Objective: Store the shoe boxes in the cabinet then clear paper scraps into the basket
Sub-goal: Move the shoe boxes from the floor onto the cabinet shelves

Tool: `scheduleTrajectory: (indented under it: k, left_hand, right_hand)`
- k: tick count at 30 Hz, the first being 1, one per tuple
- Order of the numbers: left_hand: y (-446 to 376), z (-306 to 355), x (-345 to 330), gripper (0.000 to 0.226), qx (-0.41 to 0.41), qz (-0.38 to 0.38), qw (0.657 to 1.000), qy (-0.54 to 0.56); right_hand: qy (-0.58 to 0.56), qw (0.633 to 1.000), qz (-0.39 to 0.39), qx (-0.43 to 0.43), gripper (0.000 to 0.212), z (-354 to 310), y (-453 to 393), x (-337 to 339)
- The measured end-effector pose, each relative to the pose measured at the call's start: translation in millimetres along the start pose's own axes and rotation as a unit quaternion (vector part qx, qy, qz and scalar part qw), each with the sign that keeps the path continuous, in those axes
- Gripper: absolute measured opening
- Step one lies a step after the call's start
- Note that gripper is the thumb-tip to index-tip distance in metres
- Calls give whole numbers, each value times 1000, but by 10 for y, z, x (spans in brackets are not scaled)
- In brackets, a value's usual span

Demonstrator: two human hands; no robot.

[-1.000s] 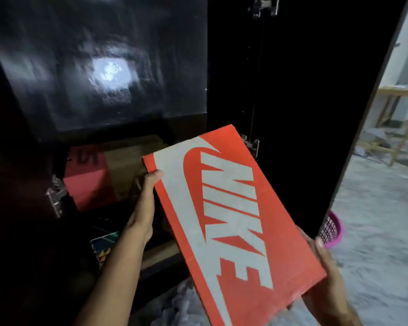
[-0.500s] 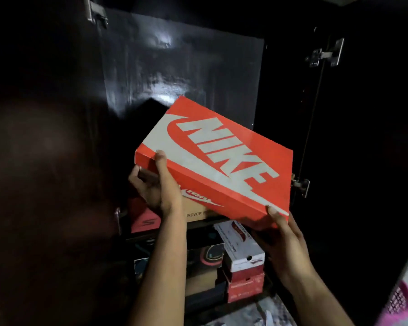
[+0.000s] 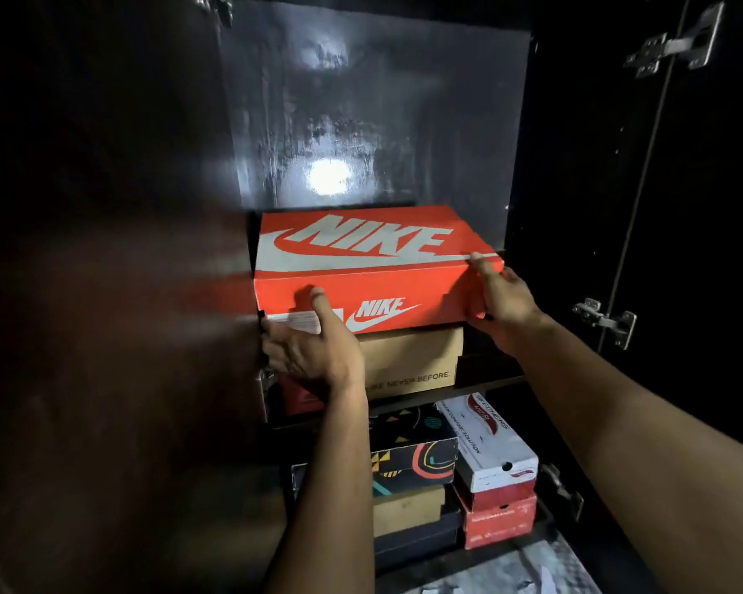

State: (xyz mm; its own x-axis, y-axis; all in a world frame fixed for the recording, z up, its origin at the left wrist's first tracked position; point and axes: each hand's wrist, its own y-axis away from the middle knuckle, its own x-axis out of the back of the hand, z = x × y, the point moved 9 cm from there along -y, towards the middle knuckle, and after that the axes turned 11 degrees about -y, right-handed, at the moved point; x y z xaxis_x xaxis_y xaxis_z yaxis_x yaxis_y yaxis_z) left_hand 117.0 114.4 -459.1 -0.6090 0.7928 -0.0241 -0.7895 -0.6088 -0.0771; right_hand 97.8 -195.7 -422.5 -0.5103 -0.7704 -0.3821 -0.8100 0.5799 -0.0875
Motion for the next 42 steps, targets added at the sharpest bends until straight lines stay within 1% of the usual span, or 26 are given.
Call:
scheduleTrajectory:
  k: [3, 6, 10, 12, 15, 18, 20, 23, 25, 27, 29, 32, 35, 37, 38, 40, 41, 42]
  left_hand:
    - [14, -75, -14, 101, -14, -17, 999, -32]
    - [112, -95, -13, 86, -26, -25, 999, -7]
    - [316, -55, 94, 82, -71, 23, 996, 38]
    - [506, -14, 87, 72, -100, 28, 993, 50]
    - [914, 81, -128, 53, -166, -38, 982, 76]
    - [1534, 104, -431, 39, -190, -153, 964, 103]
    - [2072, 78, -619, 28, -202, -243, 943, 108]
    - [2941, -105, -858, 19, -200, -385, 894, 112]
    - [3512, -292, -949, 18, -193, -459, 860, 108]
    - [4104, -477, -987, 21, -195, -524, 824, 90]
    - [4746, -726, -1002, 22, -197, -591, 780, 68]
    - [5655, -1180, -949, 14, -183, -671, 718, 28]
    - [6548, -1742, -809, 10, -163, -744, 648, -28]
    - [7133, -2210, -680, 9, -137, -792, 589, -84]
    - [7400, -2459, -611, 6, -122, -813, 557, -114]
    - [7864, -2989, -488, 3, -91, -847, 492, -180]
    - [8058, -3228, -439, 3, -79, -857, 465, -208]
    - [8224, -3439, -416, 7, -71, -861, 448, -230]
  right_hand:
    - [27, 1000, -7, -11, 41, 127, -88, -47]
    - [46, 999, 3, 11, 50, 169, -127, 16]
    - [80, 995, 33, 49, 50, 63, 72, 210]
    - [101, 991, 49, 77, 47, -20, 266, 407]
    - [140, 984, 34, 103, 35, -115, 649, 756]
    - [185, 976, 21, 112, 26, -217, 1109, 1244]
    - [226, 966, 28, 119, 21, -299, 1426, 1645]
    - [274, 952, 60, 124, 15, -360, 1919, 2370]
    - [292, 944, 103, 114, 12, -349, 2287, 2950]
    - [306, 934, 156, 95, 9, -313, 2683, 3555]
    - [298, 927, 216, 67, 6, -231, 3108, 4201]
    - [286, 903, 319, 37, 7, -105, 3793, 5117]
    - [287, 865, 413, 5, 9, 43, 4550, 5971]
    - [287, 830, 477, -26, 14, 214, 5068, 6532]
    - [272, 814, 511, -44, 12, 336, 5320, 6785]
    - [247, 774, 579, -69, 6, 572, 5785, 7202]
    - [237, 751, 612, -79, 11, 680, 6000, 7370]
    - [229, 731, 637, -87, 16, 788, 6179, 7522]
